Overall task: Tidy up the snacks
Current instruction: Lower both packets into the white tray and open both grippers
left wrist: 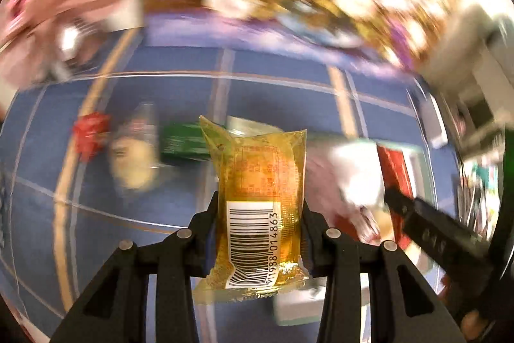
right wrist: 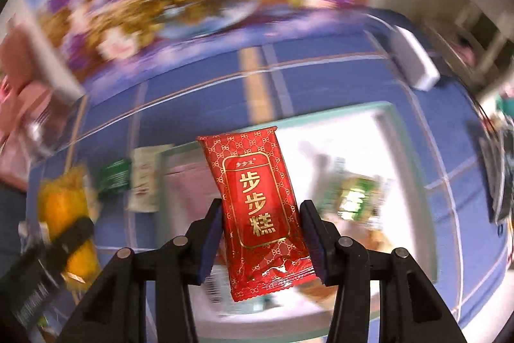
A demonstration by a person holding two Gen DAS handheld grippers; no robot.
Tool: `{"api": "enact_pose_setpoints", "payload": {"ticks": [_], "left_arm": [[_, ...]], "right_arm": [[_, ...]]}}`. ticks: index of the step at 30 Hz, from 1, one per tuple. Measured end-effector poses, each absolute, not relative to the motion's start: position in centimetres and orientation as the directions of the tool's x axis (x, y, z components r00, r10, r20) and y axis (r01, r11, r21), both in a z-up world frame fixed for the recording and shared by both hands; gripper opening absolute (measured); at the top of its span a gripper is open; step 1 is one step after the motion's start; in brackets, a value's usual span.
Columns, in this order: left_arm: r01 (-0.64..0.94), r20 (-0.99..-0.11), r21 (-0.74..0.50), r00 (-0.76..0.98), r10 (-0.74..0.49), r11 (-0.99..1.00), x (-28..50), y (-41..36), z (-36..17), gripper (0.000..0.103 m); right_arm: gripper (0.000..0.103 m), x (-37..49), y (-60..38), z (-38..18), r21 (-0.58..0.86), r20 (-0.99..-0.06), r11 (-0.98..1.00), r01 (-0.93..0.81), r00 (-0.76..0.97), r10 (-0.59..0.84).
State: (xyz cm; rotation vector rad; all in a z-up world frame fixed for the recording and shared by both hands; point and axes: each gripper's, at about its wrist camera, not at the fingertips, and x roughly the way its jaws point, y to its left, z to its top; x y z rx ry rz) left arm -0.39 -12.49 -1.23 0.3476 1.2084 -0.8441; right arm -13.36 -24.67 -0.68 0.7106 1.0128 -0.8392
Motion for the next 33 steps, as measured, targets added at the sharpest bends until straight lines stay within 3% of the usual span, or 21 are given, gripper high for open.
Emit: {"api": "enact_pose_setpoints", "payload": {"ticks": [9, 13, 18, 22, 33], "left_arm": [[0.772, -0.957, -0.188, -0.006, -0.289, 0.608, -4.6, -16.1, -6.5, 0.043], [0.760, -0.950, -0.212, -0.014, -0.310, 0.614, -4.2, -15.9, -5.7, 0.063], [0.730, -0.925, -0.251, 0.012, -0.380, 0.635, -2.9, -14.1, -2.8, 0.063], [0.672, -0.917, -0.243, 0.075, -0.391, 0.700, -0.2, -12.1, -1.6, 0.073], [0.399, -0.954, -0.098, 0.222, -0.200, 0.912, 9.5, -2.9, -4.4, 0.078]], "right_arm": [[0.052, -15.9, -27.2, -3.4, 0.144, -0.942, 0.420, 0.896, 0.254, -0.219], [0.055, -15.4, -27.1, -3.3, 0.128, -0.941, 0.435, 0.891, 0.248, -0.231], [0.059, -15.5, -26.8, -1.9, 0.151, -0.927, 0.435, 0.888, 0.281, -0.250], [0.063, -14.7, -26.0, -1.6, 0.151, -0.922, 0.459, 0.876, 0.293, -0.254], [0.063, -7.7, -20.8, -1.5, 0.122, -0.923, 0.614, 0.780, 0.316, -0.219]]}}
